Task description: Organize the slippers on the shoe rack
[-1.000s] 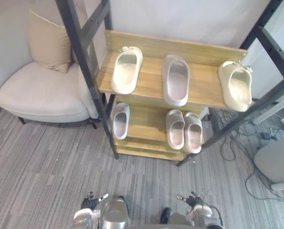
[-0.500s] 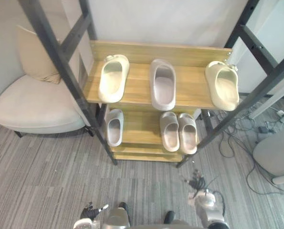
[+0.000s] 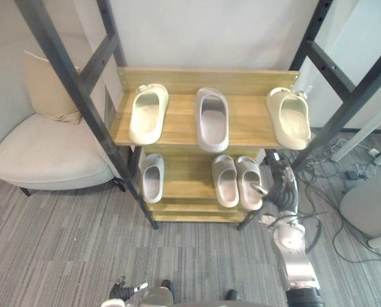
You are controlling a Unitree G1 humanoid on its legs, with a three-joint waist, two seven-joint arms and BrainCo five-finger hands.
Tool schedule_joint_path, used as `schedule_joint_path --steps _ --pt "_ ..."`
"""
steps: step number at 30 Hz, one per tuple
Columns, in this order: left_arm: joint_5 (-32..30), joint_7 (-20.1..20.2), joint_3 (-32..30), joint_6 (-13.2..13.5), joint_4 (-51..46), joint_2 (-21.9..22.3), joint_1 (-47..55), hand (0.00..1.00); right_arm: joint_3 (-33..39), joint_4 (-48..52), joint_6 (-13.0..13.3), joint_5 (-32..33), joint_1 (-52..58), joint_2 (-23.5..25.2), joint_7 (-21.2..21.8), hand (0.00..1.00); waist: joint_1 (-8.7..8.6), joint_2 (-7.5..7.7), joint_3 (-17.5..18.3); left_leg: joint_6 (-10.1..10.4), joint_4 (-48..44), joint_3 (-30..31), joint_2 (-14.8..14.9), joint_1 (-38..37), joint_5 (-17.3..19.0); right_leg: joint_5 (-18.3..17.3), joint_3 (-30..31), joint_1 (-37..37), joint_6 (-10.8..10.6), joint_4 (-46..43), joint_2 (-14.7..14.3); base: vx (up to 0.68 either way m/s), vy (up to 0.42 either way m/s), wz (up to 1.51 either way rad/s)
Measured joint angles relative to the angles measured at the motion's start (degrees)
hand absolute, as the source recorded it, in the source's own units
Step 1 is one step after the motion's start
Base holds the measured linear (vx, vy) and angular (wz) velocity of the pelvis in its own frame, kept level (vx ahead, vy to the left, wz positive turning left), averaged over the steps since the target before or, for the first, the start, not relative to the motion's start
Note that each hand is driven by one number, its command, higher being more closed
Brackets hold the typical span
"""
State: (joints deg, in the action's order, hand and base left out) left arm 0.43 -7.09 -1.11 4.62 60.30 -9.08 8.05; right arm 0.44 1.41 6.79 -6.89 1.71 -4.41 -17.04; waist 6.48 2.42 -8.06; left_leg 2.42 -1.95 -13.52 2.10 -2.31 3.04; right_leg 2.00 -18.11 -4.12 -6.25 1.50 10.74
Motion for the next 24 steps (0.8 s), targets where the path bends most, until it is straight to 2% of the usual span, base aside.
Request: schedule_joint_path --steps 7,15,19,24 --pt "-0.43 -0.08 0.5 0.0 -0.1 -0.27 0.55 0.0 -6.8 7.68 1.47 -2.2 -0.8 0.43 0.41 0.0 0.07 0.31 0.11 -0.06 0.05 0.0 -0.14 -0.69 0.0 0.07 0.08 -0.65 -0.12 -0.18 0.19 0.0 0.0 0.0" --pt "-0.46 -0.28 0.58 0.03 -0.63 -0.45 1.08 0.0 -10.04 11.47 2.08 -5.15 -2.3 0.43 -0.02 0.0 0.07 0.63 0.24 0.51 0.65 -0.13 0.04 -2.12 0.43 -0.65 0.27 -1.03 -0.35 -1.67 0.46 -0.01 -0.006 0.0" --pt "-0.45 -0.29 0.62 0.07 -1.37 -0.81 1.86 0.0 -9.53 11.48 1.28 -9.02 -7.22 0.21 -2.87 0.0 0.11 1.22 0.35 0.5 0.85 -0.17 -0.02 -2.16 0.41 -0.66 0.41 -0.83 -0.36 -1.87 0.54 0.0 0.0 0.0" --pt "-0.41 -0.3 0.59 0.05 -1.74 -0.88 1.91 0.0 -8.19 11.33 -0.35 -11.07 -12.04 -0.59 -4.49 0.0 0.68 1.5 0.32 0.49 1.07 -0.09 -0.1 -1.64 0.41 -0.78 0.28 -0.28 -0.45 -1.86 0.6 0.0 0.0 0.0"
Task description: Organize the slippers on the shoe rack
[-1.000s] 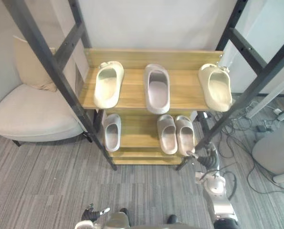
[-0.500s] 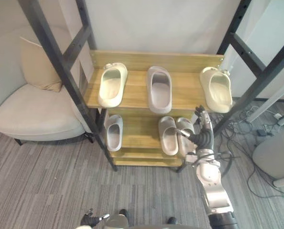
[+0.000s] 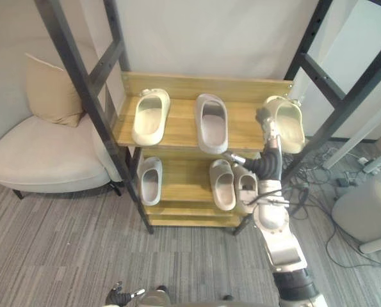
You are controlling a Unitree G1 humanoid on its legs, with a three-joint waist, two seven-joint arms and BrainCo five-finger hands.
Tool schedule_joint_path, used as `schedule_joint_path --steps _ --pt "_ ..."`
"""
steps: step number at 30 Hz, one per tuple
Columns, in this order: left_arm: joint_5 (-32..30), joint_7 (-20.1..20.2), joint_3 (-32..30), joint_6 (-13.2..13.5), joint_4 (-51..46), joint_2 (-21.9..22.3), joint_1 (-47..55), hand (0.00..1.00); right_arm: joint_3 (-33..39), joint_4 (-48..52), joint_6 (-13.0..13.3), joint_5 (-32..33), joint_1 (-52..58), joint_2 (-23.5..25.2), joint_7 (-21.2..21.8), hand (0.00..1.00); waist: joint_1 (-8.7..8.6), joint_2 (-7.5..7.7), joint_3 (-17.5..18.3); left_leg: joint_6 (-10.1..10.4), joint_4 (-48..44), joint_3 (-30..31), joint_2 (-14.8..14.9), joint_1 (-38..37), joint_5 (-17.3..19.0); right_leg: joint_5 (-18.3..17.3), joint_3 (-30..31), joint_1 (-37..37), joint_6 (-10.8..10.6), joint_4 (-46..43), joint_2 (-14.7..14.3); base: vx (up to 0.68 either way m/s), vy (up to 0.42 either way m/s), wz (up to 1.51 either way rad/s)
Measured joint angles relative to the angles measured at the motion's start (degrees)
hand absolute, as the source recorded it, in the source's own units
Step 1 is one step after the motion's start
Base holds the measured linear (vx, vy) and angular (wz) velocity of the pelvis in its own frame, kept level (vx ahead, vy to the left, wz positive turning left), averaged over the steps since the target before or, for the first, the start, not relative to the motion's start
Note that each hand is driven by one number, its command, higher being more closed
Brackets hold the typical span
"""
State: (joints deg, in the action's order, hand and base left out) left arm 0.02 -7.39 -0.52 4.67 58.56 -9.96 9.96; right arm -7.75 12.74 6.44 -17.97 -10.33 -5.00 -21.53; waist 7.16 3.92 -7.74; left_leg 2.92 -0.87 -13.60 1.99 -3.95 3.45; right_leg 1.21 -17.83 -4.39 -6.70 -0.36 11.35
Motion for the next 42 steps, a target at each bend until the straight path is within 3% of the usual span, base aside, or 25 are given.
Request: schedule_joint_path --steps 6,15,25,28,42 --pt "0.05 -0.01 -0.31 0.0 -1.13 -0.23 0.13 0.0 7.72 -6.89 -3.3 -0.07 -7.96 -3.23 -2.88 0.0 1.61 0.78 -0.82 -0.6 0.02 0.36 -0.48 1.35 -0.39 -0.03 -0.38 0.68 -0.07 0.14 0.09 0.04 -0.01 0.04" --pt "0.25 -0.12 -0.88 0.06 -2.77 -0.05 0.12 0.0 9.83 -17.83 -6.76 0.12 -19.88 -6.76 -4.5 0.0 2.62 0.83 -3.53 -0.78 -0.18 0.73 -0.43 2.09 -0.12 0.01 -0.81 1.27 -0.04 -0.29 0.21 0.02 -0.005 0.02" --pt "1.42 -0.13 -2.31 0.05 -2.84 0.38 0.03 0.0 9.81 -23.62 -7.27 0.51 -27.61 -6.83 -4.56 0.0 2.97 0.73 -4.7 -0.95 -1.7 0.66 0.01 3.71 1.09 0.35 -0.88 2.48 0.41 -0.63 0.14 0.01 -0.004 0.0" --pt "2.45 -0.15 -2.58 0.04 -2.95 0.46 -0.28 0.0 9.8 -26.05 -7.64 0.62 -29.95 -7.1 -4.45 0.0 3.48 0.63 -5.79 -0.98 -2.92 0.86 0.48 4.09 1.74 0.97 -1.29 2.35 1.25 -0.64 -0.22 0.01 -0.002 0.01" --pt "4.55 -0.25 -2.86 0.13 -2.83 0.27 -1.07 0.0 8.02 -39.26 -8.07 4.65 -41.68 -9.58 -3.67 0.0 5.51 1.16 -9.36 -1.22 -6.49 1.81 1.03 7.06 3.13 1.18 -3.48 3.38 1.48 -1.4 -0.23 0.01 -0.003 0.03"
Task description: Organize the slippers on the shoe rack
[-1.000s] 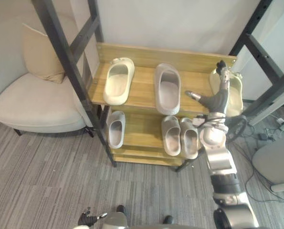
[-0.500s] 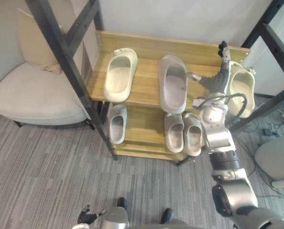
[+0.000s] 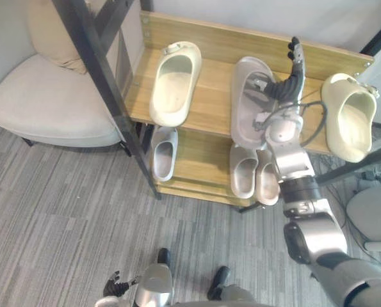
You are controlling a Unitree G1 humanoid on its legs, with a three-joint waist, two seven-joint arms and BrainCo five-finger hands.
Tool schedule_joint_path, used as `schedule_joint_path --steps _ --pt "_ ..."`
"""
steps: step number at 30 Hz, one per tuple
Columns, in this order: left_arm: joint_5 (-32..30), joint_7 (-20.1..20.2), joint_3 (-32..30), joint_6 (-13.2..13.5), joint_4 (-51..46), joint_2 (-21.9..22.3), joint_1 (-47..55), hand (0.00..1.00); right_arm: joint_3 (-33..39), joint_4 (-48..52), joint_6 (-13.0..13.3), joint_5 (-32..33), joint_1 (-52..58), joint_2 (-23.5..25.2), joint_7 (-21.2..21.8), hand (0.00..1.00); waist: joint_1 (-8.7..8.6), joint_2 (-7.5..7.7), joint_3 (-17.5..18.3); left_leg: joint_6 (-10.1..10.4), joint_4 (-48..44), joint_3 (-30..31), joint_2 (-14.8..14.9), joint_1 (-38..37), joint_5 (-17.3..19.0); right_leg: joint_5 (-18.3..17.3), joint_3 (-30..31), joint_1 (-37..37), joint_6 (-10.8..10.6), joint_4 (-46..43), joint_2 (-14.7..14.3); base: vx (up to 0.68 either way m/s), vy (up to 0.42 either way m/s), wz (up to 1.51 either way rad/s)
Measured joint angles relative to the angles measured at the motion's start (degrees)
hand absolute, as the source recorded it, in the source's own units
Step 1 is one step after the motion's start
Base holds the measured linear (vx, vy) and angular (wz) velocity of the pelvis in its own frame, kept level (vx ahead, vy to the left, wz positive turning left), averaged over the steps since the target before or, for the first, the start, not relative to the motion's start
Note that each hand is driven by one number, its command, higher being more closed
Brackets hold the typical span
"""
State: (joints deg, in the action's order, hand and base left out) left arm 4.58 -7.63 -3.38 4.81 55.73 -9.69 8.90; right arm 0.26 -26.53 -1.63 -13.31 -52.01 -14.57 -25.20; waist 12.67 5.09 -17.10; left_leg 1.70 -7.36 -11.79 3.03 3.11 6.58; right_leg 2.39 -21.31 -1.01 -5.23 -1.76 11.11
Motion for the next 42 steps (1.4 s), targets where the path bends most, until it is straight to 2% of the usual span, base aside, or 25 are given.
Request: schedule_joint_path --steps 7,8,16,28,38,42 --pt "1.74 -0.19 0.03 -0.01 0.19 0.02 -0.38 0.0 -0.64 -6.54 -0.07 -0.02 -4.62 -0.32 0.59 0.0 0.26 -0.03 -0.58 0.21 -1.71 0.1 0.58 1.22 0.4 0.1 -0.17 0.42 0.15 -0.04 -0.33 -0.01 -0.006 -0.01" --pt "1.87 -0.41 0.03 0.01 0.36 0.0 -0.56 0.0 -0.87 -7.39 -0.07 -0.08 -5.36 -0.61 0.89 1.0 0.31 0.04 -0.62 0.23 -1.95 0.17 0.66 1.72 0.41 0.1 -0.2 0.77 0.15 -0.1 -0.37 -0.05 -0.021 0.01" --pt "2.9 -1.1 0.12 0.05 1.27 -0.01 -1.48 0.0 -2.51 -13.25 0.03 -0.07 -9.61 -1.62 2.89 1.0 0.56 0.09 -1.75 0.33 -3.02 0.25 1.23 2.18 0.46 0.09 -0.23 1.05 0.16 -0.86 -0.66 -0.02 -0.008 0.0" --pt "3.48 -1.1 0.49 0.02 1.29 -0.49 -1.54 0.0 -3.94 -12.88 1.47 1.15 -10.0 -1.77 3.38 1.0 0.37 0.82 -2.12 0.37 -2.84 -0.43 1.37 1.75 0.42 0.09 -0.14 1.06 0.16 -0.84 -0.77 0.0 -0.002 -0.01" --pt "3.42 -1.01 0.49 -0.11 1.29 -0.53 -1.33 0.0 -3.32 -1.6 3.51 4.7 -0.2 -1.03 4.25 1.0 0.25 1.11 -1.72 0.46 -1.02 -1.44 1.02 -0.8 -0.04 0.05 -0.03 -0.17 0.14 -0.71 -0.58 0.0 -0.002 -0.03" --pt "3.28 -0.94 0.5 -0.18 1.31 -0.66 -0.63 0.0 -2.22 5.84 4.79 5.12 6.57 1.32 4.14 1.0 -0.27 1.36 -0.43 0.35 -0.06 -1.61 0.35 -1.15 -0.34 0.03 -0.07 -0.29 0.11 -0.17 -0.33 0.0 0.0 0.0"
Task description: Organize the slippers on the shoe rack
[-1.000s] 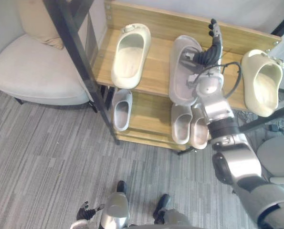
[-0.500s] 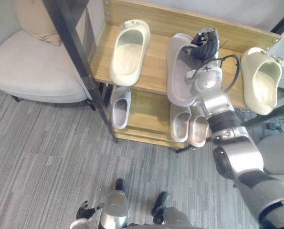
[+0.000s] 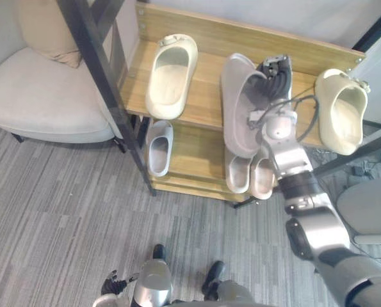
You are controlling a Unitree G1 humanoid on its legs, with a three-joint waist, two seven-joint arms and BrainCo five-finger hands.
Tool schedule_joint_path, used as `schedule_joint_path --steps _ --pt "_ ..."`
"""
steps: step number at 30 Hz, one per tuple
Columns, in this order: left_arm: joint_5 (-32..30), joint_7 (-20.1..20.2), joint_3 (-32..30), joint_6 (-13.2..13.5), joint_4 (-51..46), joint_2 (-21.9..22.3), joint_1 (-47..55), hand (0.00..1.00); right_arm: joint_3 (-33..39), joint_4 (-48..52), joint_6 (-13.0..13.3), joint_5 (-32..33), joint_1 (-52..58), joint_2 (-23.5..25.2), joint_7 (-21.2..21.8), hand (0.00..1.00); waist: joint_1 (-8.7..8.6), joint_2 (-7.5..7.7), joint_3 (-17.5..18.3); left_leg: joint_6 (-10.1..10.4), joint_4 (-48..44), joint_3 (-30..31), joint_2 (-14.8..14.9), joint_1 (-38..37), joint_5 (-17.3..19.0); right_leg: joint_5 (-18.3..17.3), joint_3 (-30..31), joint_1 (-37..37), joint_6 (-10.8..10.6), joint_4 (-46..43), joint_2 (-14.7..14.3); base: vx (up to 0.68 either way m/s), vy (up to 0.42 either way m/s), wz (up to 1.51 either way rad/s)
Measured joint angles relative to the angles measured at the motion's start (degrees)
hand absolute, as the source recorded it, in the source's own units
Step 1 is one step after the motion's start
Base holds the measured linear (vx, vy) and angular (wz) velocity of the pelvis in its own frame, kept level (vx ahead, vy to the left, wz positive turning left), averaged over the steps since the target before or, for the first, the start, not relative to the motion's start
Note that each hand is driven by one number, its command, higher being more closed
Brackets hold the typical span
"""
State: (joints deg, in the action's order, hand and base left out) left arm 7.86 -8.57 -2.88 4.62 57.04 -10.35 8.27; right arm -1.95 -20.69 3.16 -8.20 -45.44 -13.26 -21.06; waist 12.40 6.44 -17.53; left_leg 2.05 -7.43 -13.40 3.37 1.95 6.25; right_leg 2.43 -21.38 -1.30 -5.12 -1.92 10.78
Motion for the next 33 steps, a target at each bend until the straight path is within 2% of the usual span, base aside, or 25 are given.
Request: schedule_joint_path --steps 9,19,22,28,33 --pt "-2.78 0.4 0.23 -0.06 -0.03 -0.06 1.54 0.0 1.59 10.91 2.16 0.58 13.64 4.85 -0.36 1.0 -1.28 -0.18 3.32 -0.18 1.4 0.1 -0.75 -1.1 -0.8 -0.05 -0.15 -0.83 -0.08 0.68 0.35 0.0 -0.002 0.01" --pt "-4.48 0.36 0.59 -0.45 -0.03 0.16 2.25 0.0 1.76 21.12 3.52 2.11 23.67 8.11 0.04 1.0 -2.59 -1.01 4.95 -0.13 3.62 0.53 -1.17 -1.88 -2.77 -0.19 -0.34 -1.24 -0.28 1.57 0.44 -0.04 -0.02 0.02" --pt "-5.14 0.36 0.85 -0.44 -0.02 0.28 3.09 0.0 1.73 25.34 4.91 4.09 26.84 8.7 0.88 1.0 -3.03 -1.39 6.77 -0.1 4.5 0.75 -1.24 -2.5 -2.91 -0.13 -0.4 -1.95 -0.39 2.25 0.42 0.0 -0.011 0.03" --pt "-5.64 0.38 1.2 -0.44 -0.01 0.5 3.33 0.0 1.66 32.9 7.62 5.61 32.24 8.84 3.2 1.0 -3.47 -1.96 7.89 -0.1 4.73 0.89 -1.44 -3.3 -2.96 -0.01 -0.66 -2.75 -0.6 3.1 0.43 0.0 -0.001 0.01" --pt "-5.67 0.39 1.76 -0.43 0.0 0.61 3.8 0.0 1.32 36.73 8.58 6.09 38.0 10.11 4.91 1.0 -4.3 -2.48 8.83 -0.13 5.44 0.64 -1.95 -3.84 -2.98 0.04 -0.47 -2.9 -0.79 3.34 0.6 0.0 0.003 -0.02"
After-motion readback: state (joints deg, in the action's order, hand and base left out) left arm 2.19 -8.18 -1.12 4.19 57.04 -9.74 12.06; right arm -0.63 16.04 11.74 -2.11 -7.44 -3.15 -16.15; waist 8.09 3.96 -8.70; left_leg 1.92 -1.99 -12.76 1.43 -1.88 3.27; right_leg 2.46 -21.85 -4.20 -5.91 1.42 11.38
